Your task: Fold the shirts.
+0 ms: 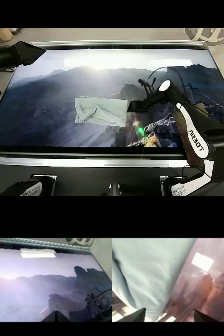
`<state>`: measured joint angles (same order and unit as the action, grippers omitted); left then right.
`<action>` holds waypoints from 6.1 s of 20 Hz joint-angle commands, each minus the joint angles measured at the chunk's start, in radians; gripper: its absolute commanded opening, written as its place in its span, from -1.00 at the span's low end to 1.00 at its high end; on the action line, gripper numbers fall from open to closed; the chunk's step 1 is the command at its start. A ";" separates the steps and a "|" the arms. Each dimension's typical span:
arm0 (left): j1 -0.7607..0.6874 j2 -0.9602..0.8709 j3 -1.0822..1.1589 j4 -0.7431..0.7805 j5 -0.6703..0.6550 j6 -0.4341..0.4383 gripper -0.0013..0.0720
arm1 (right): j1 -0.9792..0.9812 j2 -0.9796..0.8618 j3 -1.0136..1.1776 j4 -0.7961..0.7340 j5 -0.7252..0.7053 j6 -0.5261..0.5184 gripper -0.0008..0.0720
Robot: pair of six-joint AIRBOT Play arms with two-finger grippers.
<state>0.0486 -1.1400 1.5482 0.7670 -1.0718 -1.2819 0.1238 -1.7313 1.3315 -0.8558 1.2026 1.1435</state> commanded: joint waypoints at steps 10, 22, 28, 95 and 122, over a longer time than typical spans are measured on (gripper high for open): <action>0.000 0.000 -0.002 0.005 -0.003 0.000 -0.88 | 0.060 -0.063 -0.031 0.213 -0.149 -0.037 -0.93; 0.000 -0.014 -0.027 0.005 -0.002 0.003 -0.88 | -0.516 0.267 0.382 0.186 0.259 -0.062 -0.93; 0.000 -0.013 -0.050 0.005 -0.002 0.004 -0.88 | -0.760 0.296 0.387 0.182 0.343 -0.067 -0.93; -0.146 -0.094 0.260 0.730 0.135 -0.247 -0.89 | -0.674 0.516 0.525 -0.816 -0.130 -0.180 0.87; -0.211 -0.249 -0.089 0.852 -0.323 -0.387 0.78 | -0.169 0.273 0.291 -0.495 0.414 -0.055 0.87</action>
<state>-0.1619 -1.3884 1.4601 1.6188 -1.3952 -1.6691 -0.0456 -1.4578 1.6226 -1.3521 1.6157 1.0885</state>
